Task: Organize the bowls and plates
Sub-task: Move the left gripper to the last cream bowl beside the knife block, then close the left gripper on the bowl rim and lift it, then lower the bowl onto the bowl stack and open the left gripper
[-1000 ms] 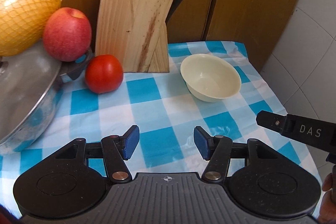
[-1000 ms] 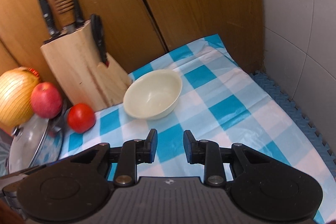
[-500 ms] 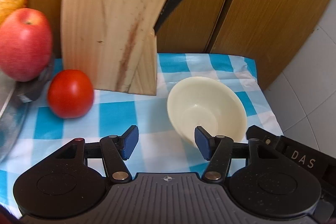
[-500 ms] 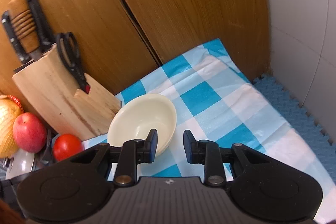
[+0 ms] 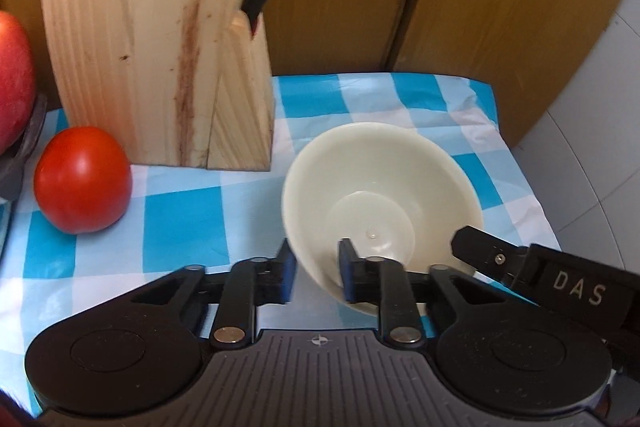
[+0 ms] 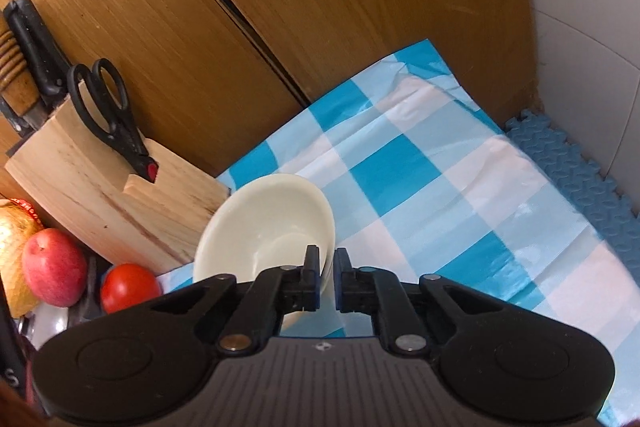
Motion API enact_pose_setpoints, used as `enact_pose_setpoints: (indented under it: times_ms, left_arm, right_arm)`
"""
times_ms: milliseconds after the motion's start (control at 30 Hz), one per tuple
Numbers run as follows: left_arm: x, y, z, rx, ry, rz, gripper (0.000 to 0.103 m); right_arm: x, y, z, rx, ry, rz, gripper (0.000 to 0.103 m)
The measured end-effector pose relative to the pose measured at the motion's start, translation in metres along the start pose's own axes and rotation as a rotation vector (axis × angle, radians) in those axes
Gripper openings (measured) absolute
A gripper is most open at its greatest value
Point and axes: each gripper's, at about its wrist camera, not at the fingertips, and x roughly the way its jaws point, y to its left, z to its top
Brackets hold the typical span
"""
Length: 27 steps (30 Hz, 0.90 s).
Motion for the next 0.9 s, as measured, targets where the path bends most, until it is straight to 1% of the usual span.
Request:
enact_pose_setpoints:
  times_ms: [100, 233, 333, 533, 733, 900]
  left_arm:
    - [-0.005, -0.002, -0.003, 0.033, -0.023, 0.01, 0.026]
    - [-0.018, 0.001, -0.005, 0.03, -0.032, -0.004, 0.026]
    - [-0.032, 0.002, -0.008, 0.032, -0.045, -0.008, 0.026]
    - [-0.077, 0.006, -0.022, 0.041, -0.08, -0.026, 0.027]
    - [-0.13, 0.011, -0.044, 0.052, -0.1, -0.056, 0.027]
    - [-0.17, 0.012, -0.075, 0.092, -0.122, -0.063, 0.027]
  right_arm:
    - [-0.002, 0.002, -0.002, -0.008, 0.006, 0.0, 0.009]
    - [-0.015, 0.008, -0.003, -0.023, 0.0, 0.003, 0.009]
    - [-0.032, 0.016, -0.006, -0.037, -0.006, 0.01, 0.009]
    - [-0.077, 0.031, -0.019, -0.058, -0.03, 0.033, 0.009]
    - [-0.129, 0.041, -0.043, -0.057, -0.058, 0.062, 0.009]
    - [-0.168, 0.044, -0.073, -0.059, -0.063, 0.085, 0.009]
